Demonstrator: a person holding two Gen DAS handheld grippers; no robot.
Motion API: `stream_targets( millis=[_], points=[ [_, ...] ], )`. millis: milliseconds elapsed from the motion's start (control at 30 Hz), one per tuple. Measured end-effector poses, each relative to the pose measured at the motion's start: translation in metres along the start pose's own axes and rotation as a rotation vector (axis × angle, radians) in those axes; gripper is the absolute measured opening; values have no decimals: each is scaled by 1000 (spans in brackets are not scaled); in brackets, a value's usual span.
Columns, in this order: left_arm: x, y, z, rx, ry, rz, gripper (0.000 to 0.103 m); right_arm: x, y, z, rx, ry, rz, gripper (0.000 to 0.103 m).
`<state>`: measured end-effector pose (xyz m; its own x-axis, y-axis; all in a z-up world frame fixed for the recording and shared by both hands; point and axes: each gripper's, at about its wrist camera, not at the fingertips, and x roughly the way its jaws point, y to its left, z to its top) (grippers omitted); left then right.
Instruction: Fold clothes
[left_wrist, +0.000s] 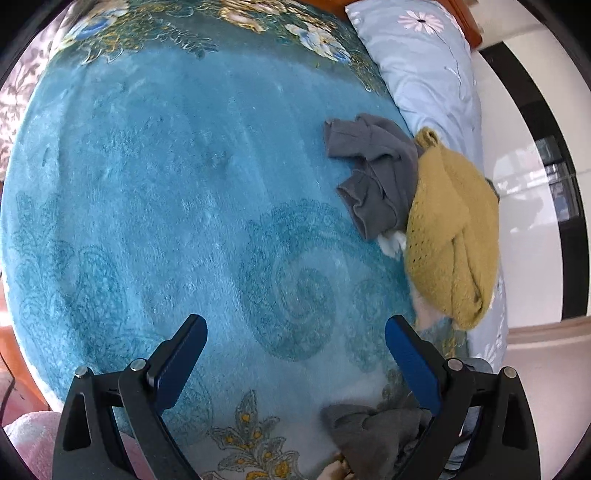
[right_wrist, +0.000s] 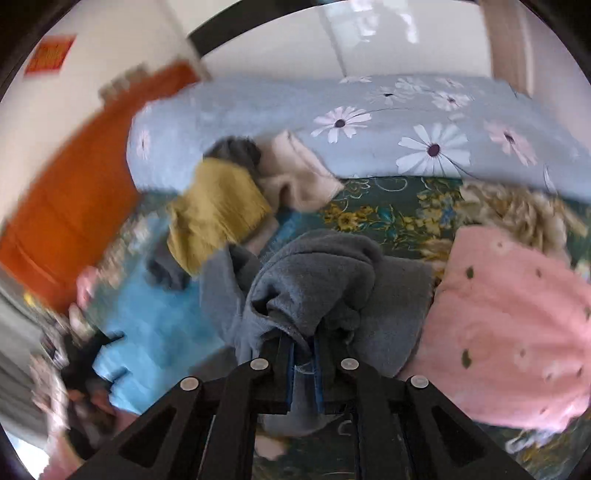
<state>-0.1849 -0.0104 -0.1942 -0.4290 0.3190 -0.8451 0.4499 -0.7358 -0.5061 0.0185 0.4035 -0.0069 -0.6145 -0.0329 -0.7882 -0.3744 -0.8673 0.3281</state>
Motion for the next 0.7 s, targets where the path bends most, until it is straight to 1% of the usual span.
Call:
stream_targets(
  millis=[33, 133, 233, 300, 333, 367, 433, 533, 633, 700],
  points=[
    [-1, 1, 0, 0, 0, -2, 97, 3, 4, -1, -12, 6, 15, 12],
    [-2, 5, -1, -15, 6, -12, 97, 35, 15, -29, -48, 63, 67, 13],
    [0, 4, -1, -13, 13, -6, 97, 89, 35, -43, -82, 127, 93, 13],
    [0, 0, -3, 10, 10, 4, 97, 132, 47, -58, -57, 188, 127, 13],
    [0, -1, -3, 17, 13, 7, 97, 156, 51, -67, -50, 228, 128, 13],
    [1, -2, -4, 23, 17, 9, 97, 172, 56, -75, -47, 270, 125, 13],
    [3, -3, -4, 32, 28, 8, 97, 186, 66, -87, -72, 323, 138, 13],
    [5, -4, -5, 40, 38, -5, 97, 164, 70, -82, -143, 303, 179, 14],
    [13, -9, -7, 54, 66, -12, 97, 125, 60, -68, -229, 240, 197, 24],
    [18, -15, -10, 85, 83, -4, 97, 108, 45, -61, -225, 207, 194, 29]
  ],
)
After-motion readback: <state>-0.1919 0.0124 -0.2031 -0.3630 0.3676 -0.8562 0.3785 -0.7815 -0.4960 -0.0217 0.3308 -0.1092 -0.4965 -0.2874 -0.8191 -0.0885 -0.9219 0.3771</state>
